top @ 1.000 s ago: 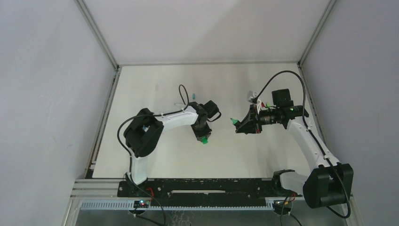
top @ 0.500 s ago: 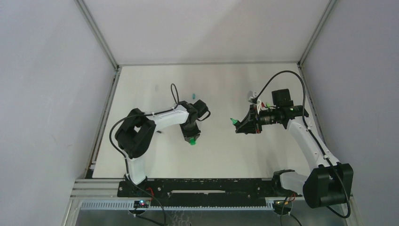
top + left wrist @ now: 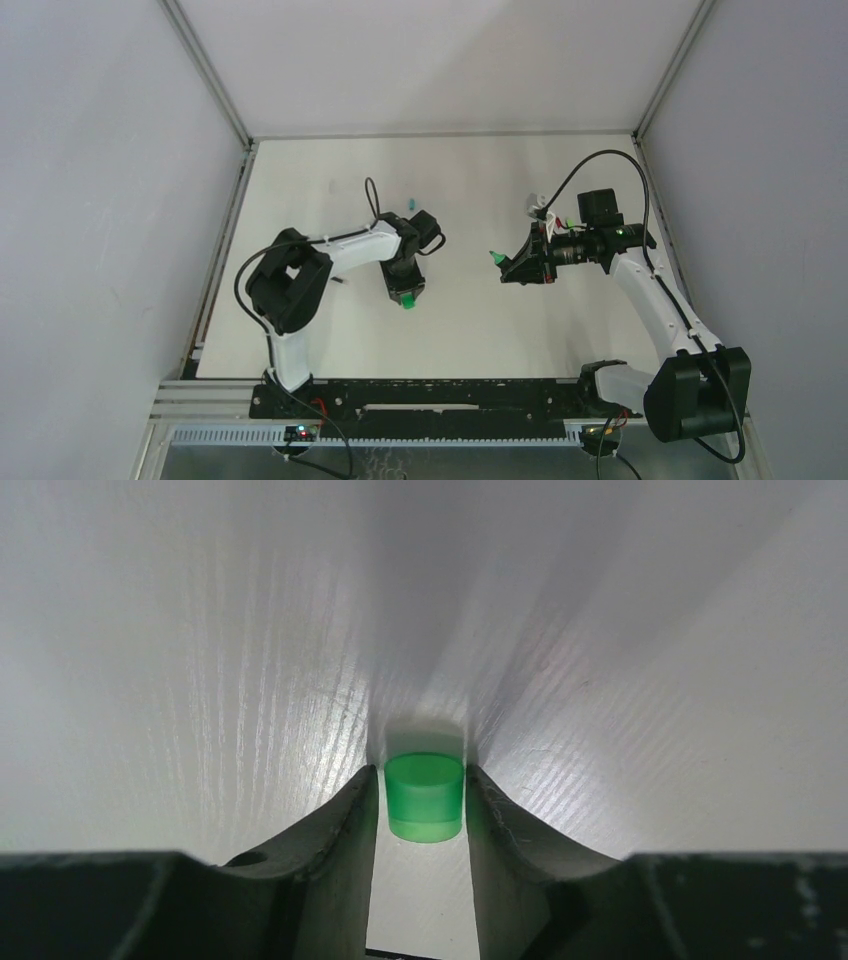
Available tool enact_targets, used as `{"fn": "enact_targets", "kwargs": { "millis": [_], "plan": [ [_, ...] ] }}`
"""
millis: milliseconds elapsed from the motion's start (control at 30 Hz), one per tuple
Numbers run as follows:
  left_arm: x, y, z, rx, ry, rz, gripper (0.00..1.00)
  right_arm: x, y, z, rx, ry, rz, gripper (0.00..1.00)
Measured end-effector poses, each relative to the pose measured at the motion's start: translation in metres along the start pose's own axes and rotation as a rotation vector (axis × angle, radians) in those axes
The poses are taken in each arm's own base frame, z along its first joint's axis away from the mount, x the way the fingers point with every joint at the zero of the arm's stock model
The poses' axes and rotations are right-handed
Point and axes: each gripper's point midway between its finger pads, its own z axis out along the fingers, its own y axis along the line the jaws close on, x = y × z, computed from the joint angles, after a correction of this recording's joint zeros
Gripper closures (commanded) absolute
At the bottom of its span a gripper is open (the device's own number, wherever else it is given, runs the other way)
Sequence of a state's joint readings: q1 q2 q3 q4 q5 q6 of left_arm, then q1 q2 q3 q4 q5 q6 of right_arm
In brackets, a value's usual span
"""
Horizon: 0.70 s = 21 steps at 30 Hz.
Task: Insert the pens into the pen caps
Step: Insert the pen cap onto the pen.
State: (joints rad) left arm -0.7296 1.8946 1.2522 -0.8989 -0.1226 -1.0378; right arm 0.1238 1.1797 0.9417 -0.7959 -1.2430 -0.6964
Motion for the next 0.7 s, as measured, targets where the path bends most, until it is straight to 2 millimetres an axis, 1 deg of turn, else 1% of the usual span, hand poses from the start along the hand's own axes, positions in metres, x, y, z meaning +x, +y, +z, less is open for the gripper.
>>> {"fn": "enact_targets", "kwargs": {
  "millis": [133,267,433,567,700],
  "plan": [
    [-0.0002,-0.0018,0.0000,-0.001,0.007,0.011,0.66,0.0000,0.0000,-0.0001,0.000,0.000,-0.006,1.00],
    [0.0002,-0.0031,0.0001,0.002,0.012,0.015,0.81,0.0002,0.0009,-0.0003,-0.001,0.001,-0.011,1.00],
    [0.0002,-0.0029,-0.0002,0.007,0.017,0.015,0.91,0.0003,0.0033,-0.0006,-0.008,-0.001,-0.012,1.00],
    [0.0009,-0.0018,-0.0015,0.033,0.006,0.010,0.98,0.0006,0.0060,-0.0007,-0.019,-0.005,-0.011,1.00],
    [0.0048,0.0050,-0.0063,0.081,-0.020,0.007,1.00,-0.0002,0.0099,-0.0009,-0.036,-0.015,-0.004,1.00]
  ]
}}
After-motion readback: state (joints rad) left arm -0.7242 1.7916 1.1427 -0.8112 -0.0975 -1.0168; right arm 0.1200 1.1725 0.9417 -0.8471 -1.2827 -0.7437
